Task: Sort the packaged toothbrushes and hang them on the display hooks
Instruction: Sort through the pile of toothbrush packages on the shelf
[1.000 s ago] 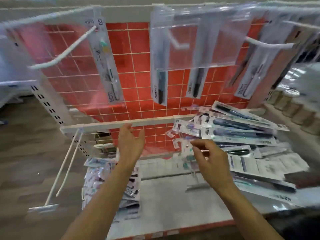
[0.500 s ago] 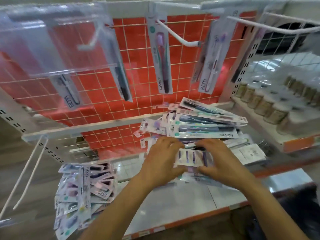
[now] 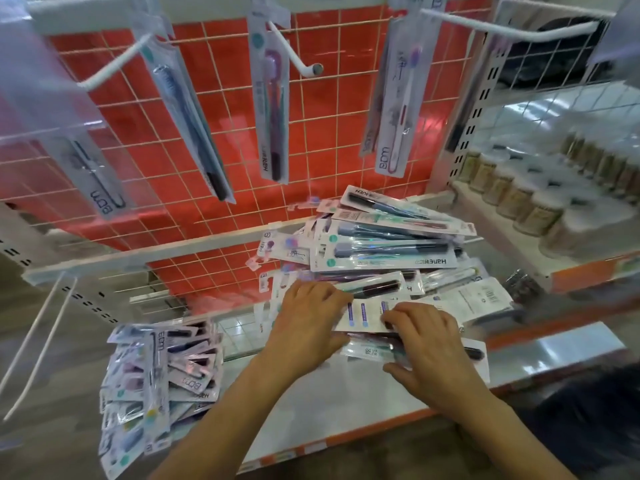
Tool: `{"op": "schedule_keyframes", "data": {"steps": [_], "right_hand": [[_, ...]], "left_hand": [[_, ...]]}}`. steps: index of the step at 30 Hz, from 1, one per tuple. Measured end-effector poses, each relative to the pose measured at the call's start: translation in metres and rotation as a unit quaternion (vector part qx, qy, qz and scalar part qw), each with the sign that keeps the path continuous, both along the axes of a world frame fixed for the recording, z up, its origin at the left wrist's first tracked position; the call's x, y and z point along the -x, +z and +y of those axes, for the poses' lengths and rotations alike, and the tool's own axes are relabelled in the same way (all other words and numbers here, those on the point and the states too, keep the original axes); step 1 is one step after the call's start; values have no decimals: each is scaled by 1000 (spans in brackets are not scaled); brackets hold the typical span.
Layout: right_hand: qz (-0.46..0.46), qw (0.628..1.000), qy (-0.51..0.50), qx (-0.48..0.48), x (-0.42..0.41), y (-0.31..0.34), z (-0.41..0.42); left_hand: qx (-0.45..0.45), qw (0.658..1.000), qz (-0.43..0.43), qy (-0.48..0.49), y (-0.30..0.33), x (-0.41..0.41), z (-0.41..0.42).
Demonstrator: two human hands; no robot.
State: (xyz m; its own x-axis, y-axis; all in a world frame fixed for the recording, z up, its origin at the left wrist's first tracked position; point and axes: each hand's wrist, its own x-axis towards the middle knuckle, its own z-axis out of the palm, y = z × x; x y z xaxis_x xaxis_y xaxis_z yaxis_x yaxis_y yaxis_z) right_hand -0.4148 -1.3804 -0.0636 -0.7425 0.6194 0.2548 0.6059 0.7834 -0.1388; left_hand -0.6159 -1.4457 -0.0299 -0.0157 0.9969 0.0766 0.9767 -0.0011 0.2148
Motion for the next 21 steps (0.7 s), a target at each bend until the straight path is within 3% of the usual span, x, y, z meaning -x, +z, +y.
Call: {"op": "schedule_keyframes", "data": {"steps": [16,21], "right_hand": [[95,994,-43,13,-5,-26,0],[137,990,-31,26,-6,-29,1]], "left_hand": [[15,999,-42,-30,30,18,-2],[63,997,-29,-14,48,42,-12]]}}
